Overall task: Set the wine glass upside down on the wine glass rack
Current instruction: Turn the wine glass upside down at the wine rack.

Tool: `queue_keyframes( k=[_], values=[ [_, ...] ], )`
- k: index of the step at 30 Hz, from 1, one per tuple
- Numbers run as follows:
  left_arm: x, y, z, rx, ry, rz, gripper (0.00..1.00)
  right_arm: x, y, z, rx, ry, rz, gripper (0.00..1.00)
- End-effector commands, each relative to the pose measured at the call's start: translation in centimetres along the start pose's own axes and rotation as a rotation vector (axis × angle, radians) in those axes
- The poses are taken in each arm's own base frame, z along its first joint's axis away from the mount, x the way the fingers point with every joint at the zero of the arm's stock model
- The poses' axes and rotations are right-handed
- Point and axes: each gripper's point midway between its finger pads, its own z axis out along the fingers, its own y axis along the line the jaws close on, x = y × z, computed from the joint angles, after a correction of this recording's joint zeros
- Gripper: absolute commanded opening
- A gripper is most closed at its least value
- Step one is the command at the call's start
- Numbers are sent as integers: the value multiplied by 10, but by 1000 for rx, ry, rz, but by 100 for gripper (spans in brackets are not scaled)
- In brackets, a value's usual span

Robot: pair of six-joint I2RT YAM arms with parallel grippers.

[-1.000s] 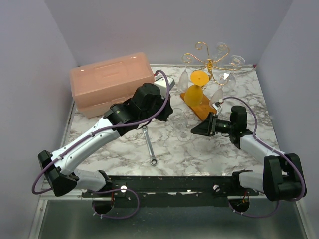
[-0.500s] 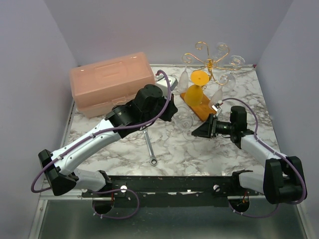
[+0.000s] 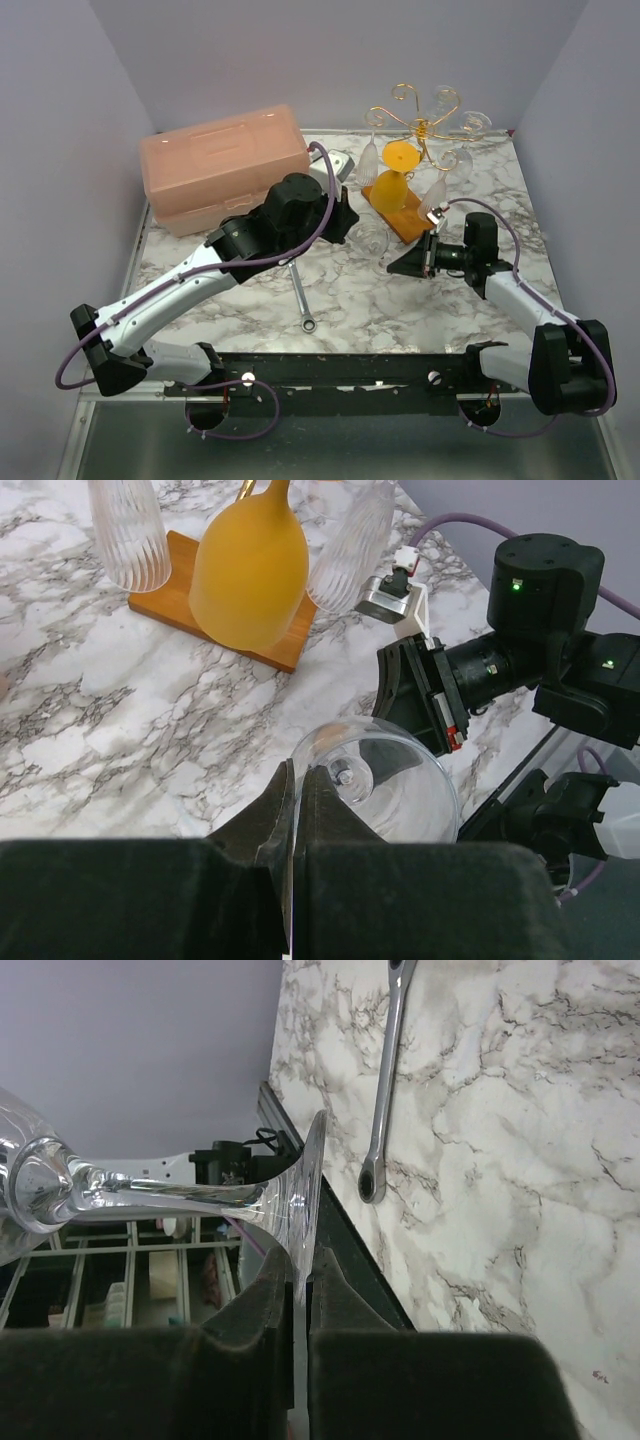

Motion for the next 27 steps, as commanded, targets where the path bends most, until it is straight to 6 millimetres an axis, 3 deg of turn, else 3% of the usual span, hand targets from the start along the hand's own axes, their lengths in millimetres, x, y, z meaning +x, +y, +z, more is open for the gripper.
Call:
queue_keyframes(
  k=[1,7,14,20,27],
  values=[
    [-19,-12,-12,46,-101,-35,0,-5,22,-3,-41,13,-42,1],
    [-13,-15,-23,98,-126,-45,3,-3,27,-7,-17,22,-33,0],
    [-6,-16,-35,141,-153,-47,41,-5,32,-14,25,-19,-57,0],
    [-5,-16,-47,167,-188,-47,65,-7,32,-19,75,-40,-114,0],
    [-7,-7,-69,152,-231,-48,87,-9,33,-27,141,-52,-193,0]
  ],
)
